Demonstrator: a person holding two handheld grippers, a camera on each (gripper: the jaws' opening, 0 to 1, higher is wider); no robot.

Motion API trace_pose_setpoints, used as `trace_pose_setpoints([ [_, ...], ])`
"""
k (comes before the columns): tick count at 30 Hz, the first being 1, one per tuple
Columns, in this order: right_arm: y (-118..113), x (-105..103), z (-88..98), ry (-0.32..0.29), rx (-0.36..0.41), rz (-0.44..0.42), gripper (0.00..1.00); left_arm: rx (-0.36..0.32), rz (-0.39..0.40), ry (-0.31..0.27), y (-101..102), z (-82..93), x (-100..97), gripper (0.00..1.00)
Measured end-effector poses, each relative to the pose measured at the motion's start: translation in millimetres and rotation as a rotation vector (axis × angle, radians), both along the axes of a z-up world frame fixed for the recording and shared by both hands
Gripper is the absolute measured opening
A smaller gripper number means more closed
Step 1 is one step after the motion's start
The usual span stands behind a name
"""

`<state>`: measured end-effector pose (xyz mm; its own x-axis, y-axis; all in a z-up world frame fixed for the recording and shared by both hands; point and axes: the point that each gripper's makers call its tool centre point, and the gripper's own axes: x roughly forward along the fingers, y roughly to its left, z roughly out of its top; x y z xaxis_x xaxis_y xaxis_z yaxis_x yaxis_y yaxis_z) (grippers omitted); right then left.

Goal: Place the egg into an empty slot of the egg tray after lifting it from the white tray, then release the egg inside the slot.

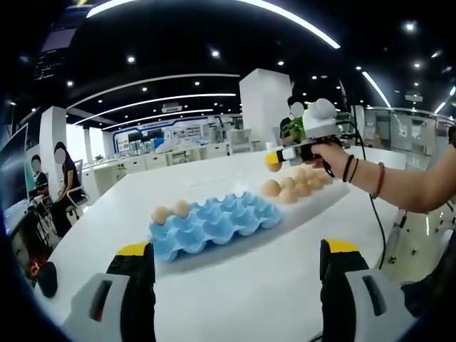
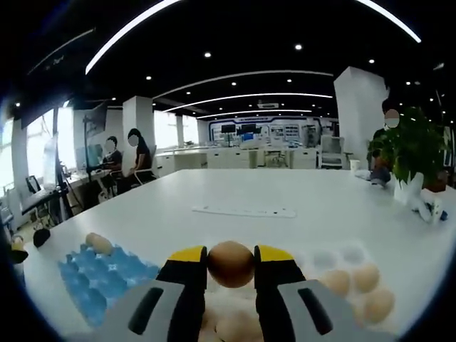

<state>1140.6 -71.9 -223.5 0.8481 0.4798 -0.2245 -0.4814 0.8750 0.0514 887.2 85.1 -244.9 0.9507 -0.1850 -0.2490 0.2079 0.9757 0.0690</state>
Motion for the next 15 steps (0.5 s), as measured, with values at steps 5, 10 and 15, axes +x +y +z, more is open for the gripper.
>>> trace_pose_setpoints([
  [5,16.2,-6.7,1.2,0.008,0.012,0.037,0.26,-0.003,0.003,-0.004,1.0,1.2,-0.8,0.98],
  [10,31.4,-12.9,0.2,0.012,0.01,0.073,0.26,-0.004,0.001,-0.002,0.6,0.9,-1.7,0.98],
  [15,42.1,-18.2,-0.5,0.016,0.013,0.097,0.26,-0.004,0.007,-0.004,2.9,1.2,-3.3,0.98],
])
